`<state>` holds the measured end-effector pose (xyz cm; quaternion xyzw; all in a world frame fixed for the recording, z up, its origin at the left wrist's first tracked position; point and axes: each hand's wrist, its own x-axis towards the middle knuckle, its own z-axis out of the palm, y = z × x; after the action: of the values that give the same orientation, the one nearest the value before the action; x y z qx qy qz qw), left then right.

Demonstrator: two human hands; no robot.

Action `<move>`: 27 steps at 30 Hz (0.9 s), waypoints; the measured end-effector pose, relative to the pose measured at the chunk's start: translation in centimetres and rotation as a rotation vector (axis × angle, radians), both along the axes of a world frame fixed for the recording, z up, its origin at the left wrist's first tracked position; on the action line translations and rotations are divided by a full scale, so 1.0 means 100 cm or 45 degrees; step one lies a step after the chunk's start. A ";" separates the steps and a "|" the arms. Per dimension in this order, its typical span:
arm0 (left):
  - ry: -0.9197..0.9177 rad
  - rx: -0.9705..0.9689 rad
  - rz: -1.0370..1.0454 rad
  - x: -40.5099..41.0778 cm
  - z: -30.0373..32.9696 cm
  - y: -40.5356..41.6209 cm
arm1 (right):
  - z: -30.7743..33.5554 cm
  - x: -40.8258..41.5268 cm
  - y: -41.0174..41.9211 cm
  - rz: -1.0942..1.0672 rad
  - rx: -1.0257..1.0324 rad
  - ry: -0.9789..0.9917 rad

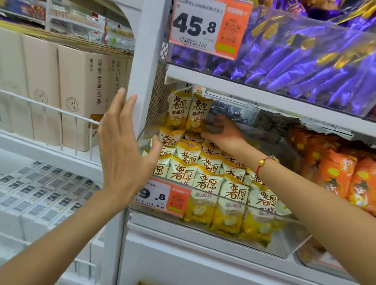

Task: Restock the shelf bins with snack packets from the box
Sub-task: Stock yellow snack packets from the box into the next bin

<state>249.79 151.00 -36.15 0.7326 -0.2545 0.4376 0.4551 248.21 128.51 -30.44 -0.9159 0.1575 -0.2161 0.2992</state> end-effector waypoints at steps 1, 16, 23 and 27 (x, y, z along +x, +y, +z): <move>-0.065 0.016 -0.003 -0.003 0.002 0.001 | 0.001 -0.017 0.007 0.050 -0.021 -0.016; 0.227 1.256 -0.584 -0.146 -0.056 -0.009 | -0.108 -0.264 0.028 0.550 -0.391 0.948; 0.531 1.980 -0.621 -0.182 -0.180 -0.025 | -0.280 -0.305 0.003 0.330 0.051 1.371; 0.994 1.609 -0.592 -0.202 -0.242 -0.015 | -0.345 -0.331 0.031 0.267 0.304 1.351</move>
<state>229.61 149.52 -60.35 0.8818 -0.4239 -0.1868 0.0879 215.14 131.56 -64.95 -0.8696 0.2179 0.3254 0.3007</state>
